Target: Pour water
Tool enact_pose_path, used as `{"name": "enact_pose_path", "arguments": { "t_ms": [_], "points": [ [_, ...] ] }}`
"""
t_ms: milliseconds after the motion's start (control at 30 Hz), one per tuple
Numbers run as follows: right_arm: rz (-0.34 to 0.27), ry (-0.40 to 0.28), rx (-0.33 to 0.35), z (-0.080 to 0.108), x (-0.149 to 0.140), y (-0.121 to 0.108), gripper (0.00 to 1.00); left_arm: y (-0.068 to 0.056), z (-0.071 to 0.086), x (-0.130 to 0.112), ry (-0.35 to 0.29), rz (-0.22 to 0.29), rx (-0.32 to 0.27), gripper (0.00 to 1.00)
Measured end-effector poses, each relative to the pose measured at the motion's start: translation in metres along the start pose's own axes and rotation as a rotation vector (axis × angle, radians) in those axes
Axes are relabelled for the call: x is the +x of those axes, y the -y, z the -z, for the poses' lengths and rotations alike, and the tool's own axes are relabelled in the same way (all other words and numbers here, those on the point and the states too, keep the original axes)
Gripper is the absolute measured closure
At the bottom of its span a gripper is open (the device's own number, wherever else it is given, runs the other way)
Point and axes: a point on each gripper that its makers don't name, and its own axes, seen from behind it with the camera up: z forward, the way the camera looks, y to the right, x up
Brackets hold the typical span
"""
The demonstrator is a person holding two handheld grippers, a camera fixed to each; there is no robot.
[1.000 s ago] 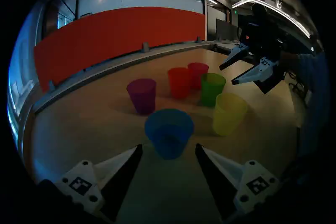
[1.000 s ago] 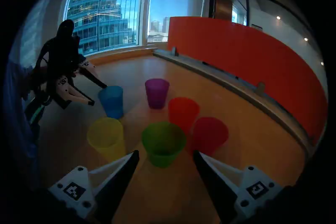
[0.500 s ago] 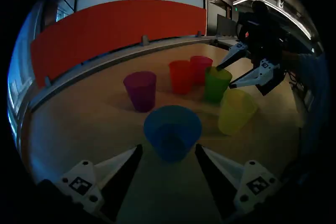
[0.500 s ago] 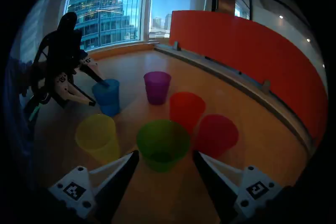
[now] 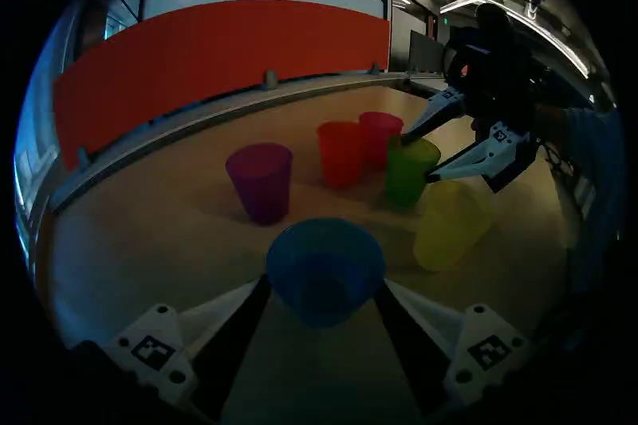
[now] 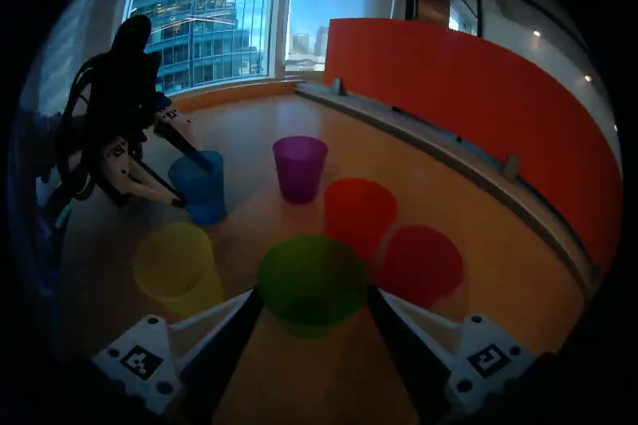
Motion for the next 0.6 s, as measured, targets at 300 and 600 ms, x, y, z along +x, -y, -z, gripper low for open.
{"name": "enact_pose_path", "arguments": {
  "t_ms": [300,600],
  "points": [
    [-0.004,-0.006,0.004,-0.0025,0.0024,-0.0004,0.00,-0.0022,-0.0039,0.0052,-0.007,0.006,-0.010,0.07],
    [-0.006,-0.010,0.005,-0.0032,0.0041,0.0000,0.00,-0.0028,-0.0057,0.0082,-0.011,0.008,-0.013,0.12]
  ]
}}
